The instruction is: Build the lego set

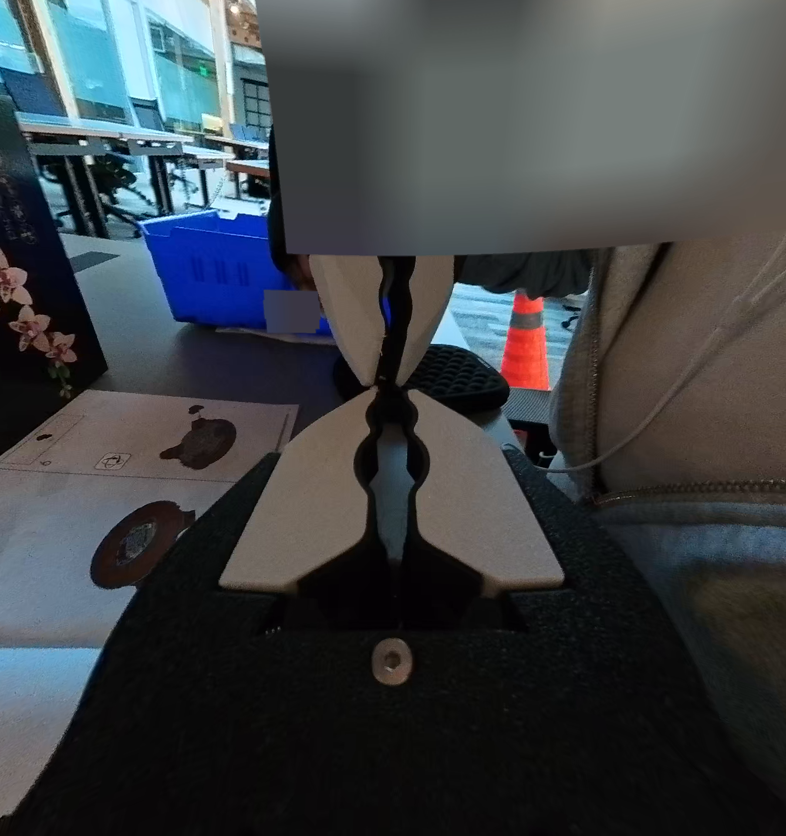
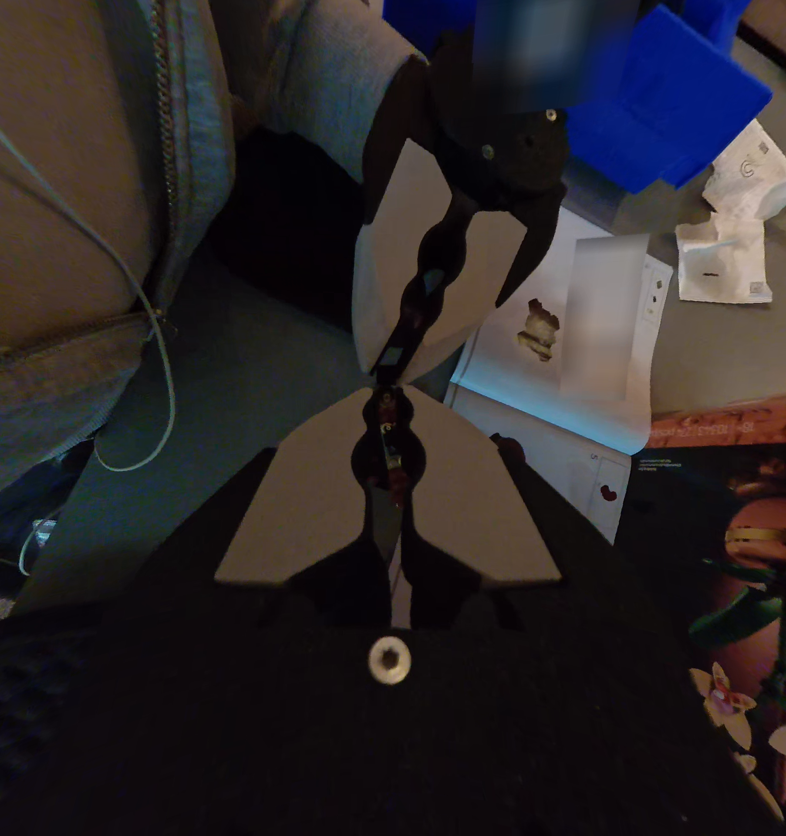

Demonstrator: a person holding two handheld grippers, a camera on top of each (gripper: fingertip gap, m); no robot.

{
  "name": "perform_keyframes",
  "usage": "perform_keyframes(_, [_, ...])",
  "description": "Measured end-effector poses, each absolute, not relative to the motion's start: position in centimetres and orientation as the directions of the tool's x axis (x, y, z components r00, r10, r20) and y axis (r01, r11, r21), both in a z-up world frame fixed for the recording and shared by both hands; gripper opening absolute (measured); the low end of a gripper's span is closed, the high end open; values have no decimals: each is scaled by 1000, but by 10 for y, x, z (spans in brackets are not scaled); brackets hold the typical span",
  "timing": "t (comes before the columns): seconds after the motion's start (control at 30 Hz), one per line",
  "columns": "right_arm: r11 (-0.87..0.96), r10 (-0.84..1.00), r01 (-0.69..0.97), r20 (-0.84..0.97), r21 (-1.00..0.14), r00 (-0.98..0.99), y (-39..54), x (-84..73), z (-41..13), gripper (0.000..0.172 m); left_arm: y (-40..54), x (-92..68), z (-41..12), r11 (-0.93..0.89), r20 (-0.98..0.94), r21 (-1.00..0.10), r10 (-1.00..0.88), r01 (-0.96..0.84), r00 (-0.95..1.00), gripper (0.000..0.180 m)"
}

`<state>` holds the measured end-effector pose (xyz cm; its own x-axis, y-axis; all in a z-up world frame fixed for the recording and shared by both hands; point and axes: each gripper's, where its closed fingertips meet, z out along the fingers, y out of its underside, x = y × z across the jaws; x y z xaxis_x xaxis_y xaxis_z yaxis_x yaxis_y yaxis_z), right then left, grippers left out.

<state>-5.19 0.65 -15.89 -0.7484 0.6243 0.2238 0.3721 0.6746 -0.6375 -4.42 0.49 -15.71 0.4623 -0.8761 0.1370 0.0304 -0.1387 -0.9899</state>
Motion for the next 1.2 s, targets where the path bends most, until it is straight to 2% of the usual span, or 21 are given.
perform_keyframes(0.03, [675, 627, 377, 222, -635, -747, 9, -50, -160, 5, 6, -45, -158, -137, 131, -990, -871, 22, 473, 10])
perform_keyframes(0.13, [681, 635, 413, 206, -604, -745, 27, -43, -174, 4, 9, -54, -162, -127, 96, -992, -828, -19, 553, 34])
perform_keyframes(0.2, [683, 631, 437, 172, -585, -756, 37, -39, -190, 4, 11, -65, -168, -118, 34, -989, -777, -92, 629, 36])
perform_keyframes(0.3, [706, 609, 458, 132, -540, -782, 45, -40, -216, 4, 13, -74, -175, -134, -22, -976, -726, -172, 687, 29])
perform_keyframes(0.4, [717, 592, 459, 109, -525, -799, 48, -44, -233, 4, 16, -77, -187, -187, -54, -950, -689, -249, 723, 9])
perform_keyframes(0.47, [712, 588, 461, 91, -530, -804, 46, -47, -240, 4, 15, -75, -197, -196, -99, -929, -683, -312, 723, 4])
perform_keyframes(0.93, [708, 576, 450, 76, -544, -814, 42, -51, -253, 4, 22, -73, -220, -262, -176, -855, -664, -447, 727, 7])
perform_keyframes(1.2, [720, 570, 451, 79, -527, -818, 43, -52, -256, 4, 24, -67, -243, -288, -213, -754, -742, -590, 636, 7])
